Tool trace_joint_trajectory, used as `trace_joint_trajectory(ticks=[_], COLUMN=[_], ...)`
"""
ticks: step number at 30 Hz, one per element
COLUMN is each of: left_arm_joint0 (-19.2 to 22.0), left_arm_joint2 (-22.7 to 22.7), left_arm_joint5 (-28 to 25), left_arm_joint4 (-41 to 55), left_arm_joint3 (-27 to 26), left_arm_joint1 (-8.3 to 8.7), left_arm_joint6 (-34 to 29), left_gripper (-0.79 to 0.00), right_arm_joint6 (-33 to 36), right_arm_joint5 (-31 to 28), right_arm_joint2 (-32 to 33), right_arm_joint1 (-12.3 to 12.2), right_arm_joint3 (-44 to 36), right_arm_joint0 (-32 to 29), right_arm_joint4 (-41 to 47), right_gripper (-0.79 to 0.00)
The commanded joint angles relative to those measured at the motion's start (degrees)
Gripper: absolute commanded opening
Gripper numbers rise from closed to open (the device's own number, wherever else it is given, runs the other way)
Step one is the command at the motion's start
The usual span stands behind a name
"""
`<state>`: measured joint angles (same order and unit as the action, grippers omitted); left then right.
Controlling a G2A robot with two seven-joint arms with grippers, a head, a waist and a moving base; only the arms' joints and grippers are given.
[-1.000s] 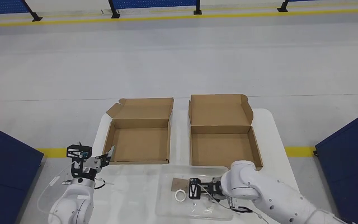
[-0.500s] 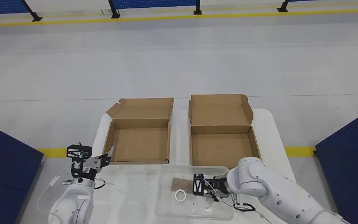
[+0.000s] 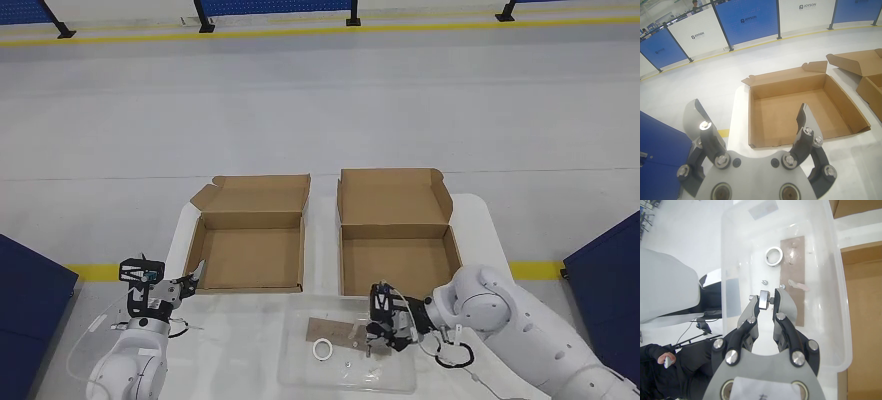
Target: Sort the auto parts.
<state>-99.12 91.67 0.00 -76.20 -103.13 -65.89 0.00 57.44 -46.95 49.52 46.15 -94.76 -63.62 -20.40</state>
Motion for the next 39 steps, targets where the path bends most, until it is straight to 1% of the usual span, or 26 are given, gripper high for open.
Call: trace_joint_trajectory(ticks=[1,7,16,17,18,20,24,28,31,35,39], left_arm_joint0=[0.00,0.00,0.00,0.00,0.00,0.00,0.00,0.00,0.00,0.00,0.00], left_arm_joint2=[0.00,0.00,0.00,0.00,0.00,0.00,0.00,0.00,0.00,0.00,0.00], left_arm_joint5=[0.00,0.00,0.00,0.00,0.00,0.00,0.00,0.00,0.00,0.00,0.00], left_arm_joint4=[0.00,0.00,0.00,0.00,0.00,0.00,0.00,0.00,0.00,0.00,0.00], left_arm_joint3=[0.00,0.00,0.00,0.00,0.00,0.00,0.00,0.00,0.00,0.00,0.00], left_arm_joint1=[0.00,0.00,0.00,0.00,0.00,0.00,0.00,0.00,0.00,0.00,0.00], left_arm_joint6=[0.00,0.00,0.00,0.00,0.00,0.00,0.00,0.00,0.00,0.00,0.00], left_gripper=[0.000,0.000,0.000,0.000,0.000,0.000,0.000,0.000,0.000,0.000,0.000], right_arm_joint6=[-0.80,-2.76,-2.76,-3.13,-3.81,-3.79,-3.26,-3.94,-4.06,-3.92,-3.92], right_arm_joint5=[-0.71,-2.66,-2.66,-1.64,-1.50,-1.90,-3.17,-3.86,-3.99,-3.85,-3.85], right_arm_joint2=[-0.21,-2.41,-2.41,-2.62,-2.97,-2.88,-3.90,-7.09,-9.87,-13.61,-13.61], right_arm_joint1=[-0.58,-2.08,-2.08,-2.01,-1.92,-1.95,-2.44,-3.75,-5.03,-6.45,-6.45], right_arm_joint3=[0.57,2.77,2.77,2.32,1.99,3.47,5.63,6.26,6.38,6.57,6.57], right_arm_joint0=[0.17,1.50,1.50,1.21,0.79,0.97,2.14,4.30,6.58,9.77,9.77], right_arm_joint4=[2.61,9.37,9.37,8.53,9.47,13.23,23.84,34.11,40.12,45.65,45.65], right_gripper=[-0.785,-0.785,-0.785,-0.785,-0.785,-0.785,-0.785,-0.785,-0.785,-0.785,-0.785])
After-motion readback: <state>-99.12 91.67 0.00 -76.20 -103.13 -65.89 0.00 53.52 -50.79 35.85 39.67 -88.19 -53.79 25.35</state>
